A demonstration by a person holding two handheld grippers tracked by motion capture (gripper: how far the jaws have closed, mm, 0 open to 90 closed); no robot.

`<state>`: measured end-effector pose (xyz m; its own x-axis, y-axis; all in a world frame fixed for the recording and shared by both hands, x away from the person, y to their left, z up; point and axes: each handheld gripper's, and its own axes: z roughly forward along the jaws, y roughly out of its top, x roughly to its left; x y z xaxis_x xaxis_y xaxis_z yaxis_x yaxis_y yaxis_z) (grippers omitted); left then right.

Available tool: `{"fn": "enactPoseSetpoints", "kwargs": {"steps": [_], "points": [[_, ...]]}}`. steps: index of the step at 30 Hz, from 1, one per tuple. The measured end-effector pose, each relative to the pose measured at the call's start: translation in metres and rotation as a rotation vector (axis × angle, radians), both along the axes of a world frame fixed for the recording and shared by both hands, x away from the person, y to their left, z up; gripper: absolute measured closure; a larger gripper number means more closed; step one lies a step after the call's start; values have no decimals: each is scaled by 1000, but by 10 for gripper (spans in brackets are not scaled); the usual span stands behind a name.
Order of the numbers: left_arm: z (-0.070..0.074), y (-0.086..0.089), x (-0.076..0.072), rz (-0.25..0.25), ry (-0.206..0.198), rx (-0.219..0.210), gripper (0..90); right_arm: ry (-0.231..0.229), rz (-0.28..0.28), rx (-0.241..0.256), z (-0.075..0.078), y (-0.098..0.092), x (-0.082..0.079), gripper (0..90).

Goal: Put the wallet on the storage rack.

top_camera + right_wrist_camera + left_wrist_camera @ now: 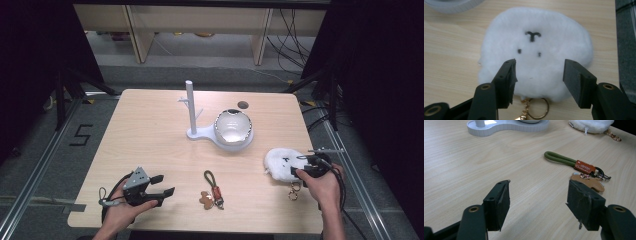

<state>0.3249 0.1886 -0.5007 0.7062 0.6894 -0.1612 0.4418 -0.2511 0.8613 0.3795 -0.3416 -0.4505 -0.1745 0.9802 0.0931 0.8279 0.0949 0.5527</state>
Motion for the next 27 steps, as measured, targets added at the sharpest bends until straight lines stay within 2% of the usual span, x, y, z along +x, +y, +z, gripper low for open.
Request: {"fn": "enactPoseSetpoints", "kwargs": {"steps": [1,2,3,8,9,10,14,17,19,21,23,24,25,26,27], "points": [[0,0,0,-7,-3,-17,343,14,-5,-3,1,-4,5,472],[0,1,0,-11,-4,-8,343,22,-13,-17,1,-7,9,473],[0,0,0,-10,-4,-9,343,55,-25,-42,2,-14,19,473],[-1,0,-3,-16,-1,-13,343,93,-35,-55,3,-21,34,473],[-2,0,-3,-22,4,-11,343,139,-65,-28,4,-19,36,470],[-2,-1,-3,-18,5,-11,343,176,-75,-14,-2,-20,44,459],[-2,-1,-3,-22,9,-15,343,171,-82,-12,-11,-24,52,442],[-3,0,-3,-23,9,-18,343,188,-95,23,-18,-26,57,434],[-3,-1,-3,-23,14,-28,343,196,-69,14,-21,-27,59,466],[-4,-1,-3,-21,14,-28,343,198,-80,25,-21,-24,60,509],[-4,-1,-3,-20,14,-19,343,208,-32,4,-21,-26,61,553],[-3,-1,-4,-15,18,-14,344,213,-37,6,-21,-24,61,584],[-4,-1,-4,-17,18,-18,344,257,-121,55,-19,-17,60,611],[-5,-1,-3,-27,18,-30,345,236,-126,77,-21,-16,60,639],[-5,-1,-3,-27,18,-30,345,223,-32,16,-21,-24,62,665]]}}
